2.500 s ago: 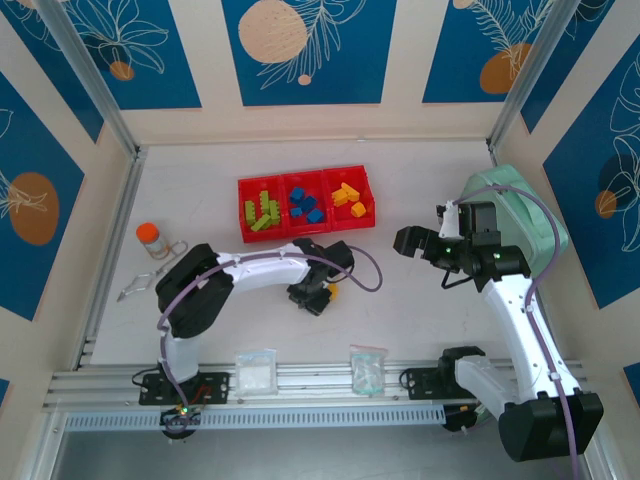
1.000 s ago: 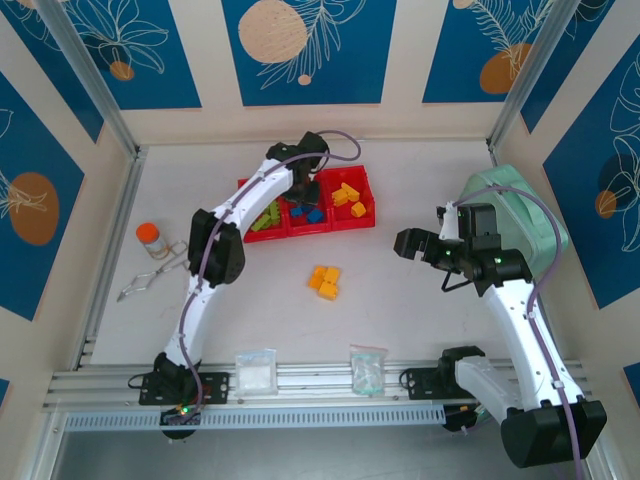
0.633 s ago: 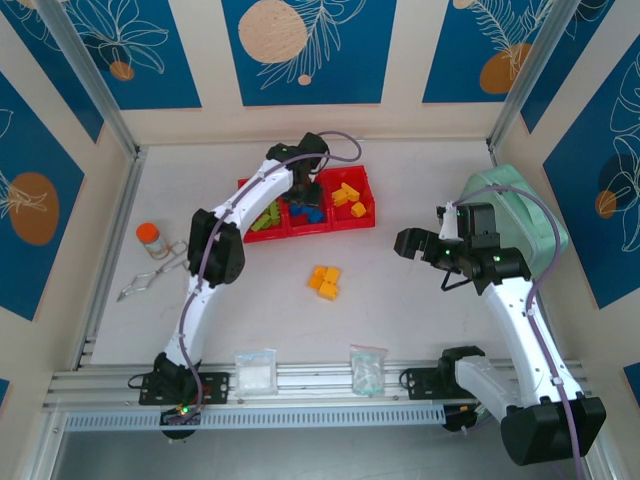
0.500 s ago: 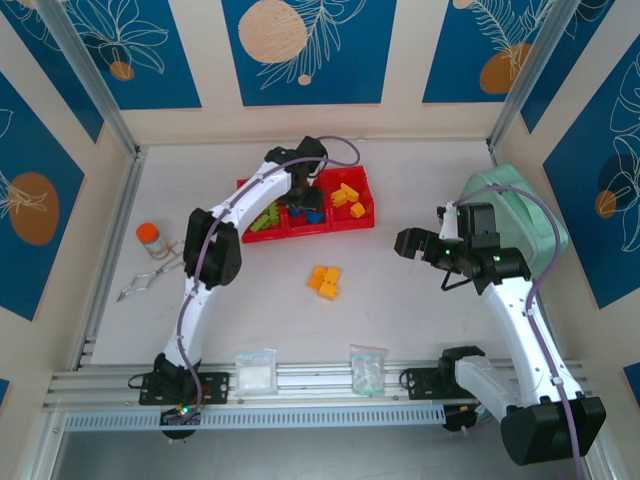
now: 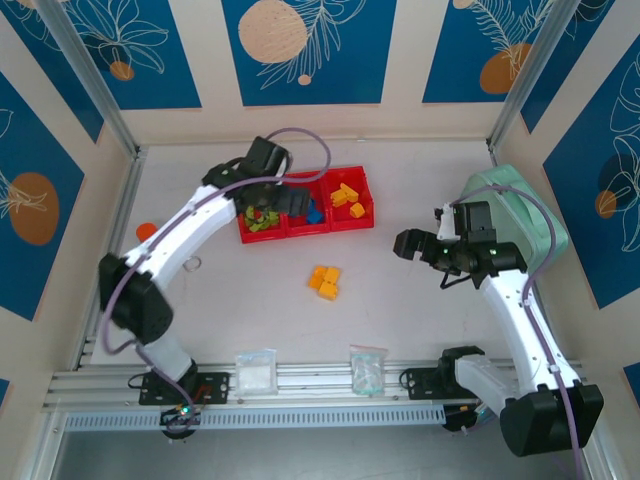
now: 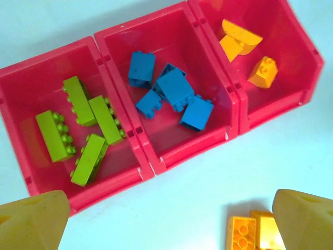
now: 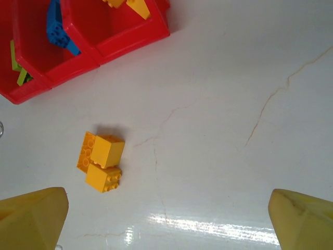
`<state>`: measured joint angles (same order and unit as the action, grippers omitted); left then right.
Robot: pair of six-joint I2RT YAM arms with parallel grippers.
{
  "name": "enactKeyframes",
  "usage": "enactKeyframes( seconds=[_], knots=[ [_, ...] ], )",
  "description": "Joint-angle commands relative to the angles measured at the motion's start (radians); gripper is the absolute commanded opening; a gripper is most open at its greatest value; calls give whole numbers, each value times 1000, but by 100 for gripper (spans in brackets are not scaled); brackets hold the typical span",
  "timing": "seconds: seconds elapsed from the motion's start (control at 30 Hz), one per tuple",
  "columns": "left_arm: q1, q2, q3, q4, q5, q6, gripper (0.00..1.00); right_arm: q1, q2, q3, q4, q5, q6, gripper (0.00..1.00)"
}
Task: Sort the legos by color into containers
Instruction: Move the lego to the center of the table.
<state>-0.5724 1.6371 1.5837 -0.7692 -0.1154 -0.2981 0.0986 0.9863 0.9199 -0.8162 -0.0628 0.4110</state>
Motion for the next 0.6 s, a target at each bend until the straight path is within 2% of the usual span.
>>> enactKeyframes(
  seconds=[0.0,0.13,0.3,0.4,0.57],
  knots=[
    [-2,-147,-155,92,41,-26,99,15,31,68,-66,-52,9,99],
    [-3,-353,-358,145,87,-36,99,89,70,119,-86,-40,47,99],
    [-1,-544,-485,73,111,-36,99,242,163,164,-65,63,141,99],
    [1,-638,-559,8,30,-91,99,330,239,177,-28,128,242,99],
    [7,-773,-682,-42,2,-136,99,473,384,183,42,226,394,99]
  ],
)
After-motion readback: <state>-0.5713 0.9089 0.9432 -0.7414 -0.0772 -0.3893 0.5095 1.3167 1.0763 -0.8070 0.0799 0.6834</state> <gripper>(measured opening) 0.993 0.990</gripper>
